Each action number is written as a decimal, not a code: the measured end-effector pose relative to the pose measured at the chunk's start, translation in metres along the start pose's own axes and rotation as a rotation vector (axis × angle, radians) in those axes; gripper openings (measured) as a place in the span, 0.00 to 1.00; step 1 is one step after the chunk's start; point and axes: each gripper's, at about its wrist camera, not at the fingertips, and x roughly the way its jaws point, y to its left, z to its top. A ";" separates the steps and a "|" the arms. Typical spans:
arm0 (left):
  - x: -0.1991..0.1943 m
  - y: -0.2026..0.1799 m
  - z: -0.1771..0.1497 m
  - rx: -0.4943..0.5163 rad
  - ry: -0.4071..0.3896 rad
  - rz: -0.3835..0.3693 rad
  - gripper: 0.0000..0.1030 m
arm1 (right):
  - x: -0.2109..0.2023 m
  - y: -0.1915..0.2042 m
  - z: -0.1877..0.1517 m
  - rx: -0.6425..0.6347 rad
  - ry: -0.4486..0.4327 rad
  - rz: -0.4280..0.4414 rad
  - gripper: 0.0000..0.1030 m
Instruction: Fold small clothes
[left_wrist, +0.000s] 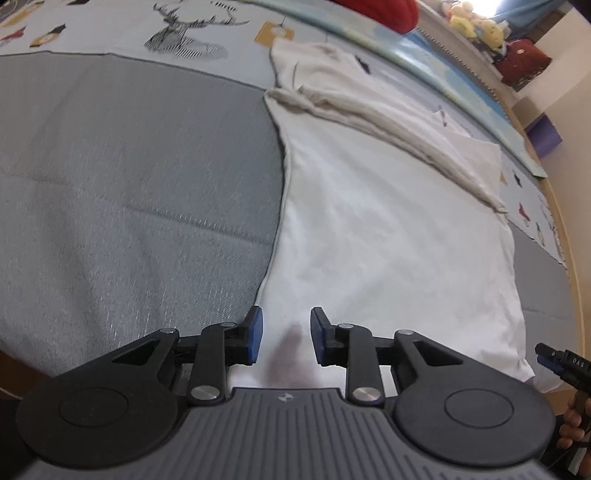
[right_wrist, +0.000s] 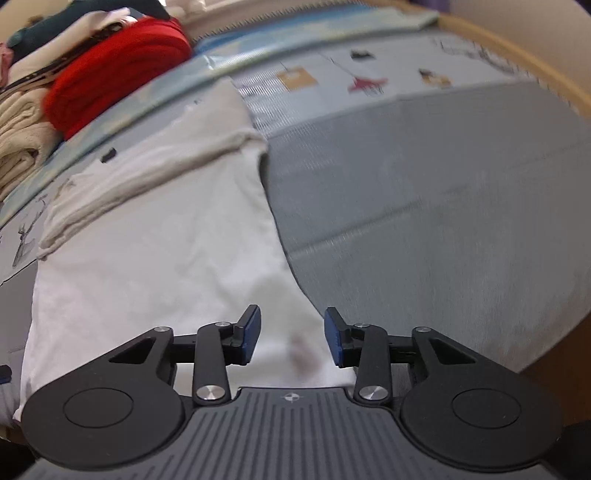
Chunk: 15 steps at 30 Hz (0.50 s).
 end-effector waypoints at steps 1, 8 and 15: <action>0.000 0.000 0.000 -0.004 -0.002 0.015 0.30 | 0.004 -0.002 -0.001 0.001 0.013 -0.015 0.47; 0.010 0.005 0.000 -0.020 0.043 0.069 0.30 | 0.024 -0.011 -0.007 0.014 0.102 -0.048 0.48; 0.020 0.001 -0.012 0.066 0.105 0.133 0.30 | 0.032 0.003 -0.014 -0.088 0.148 -0.094 0.50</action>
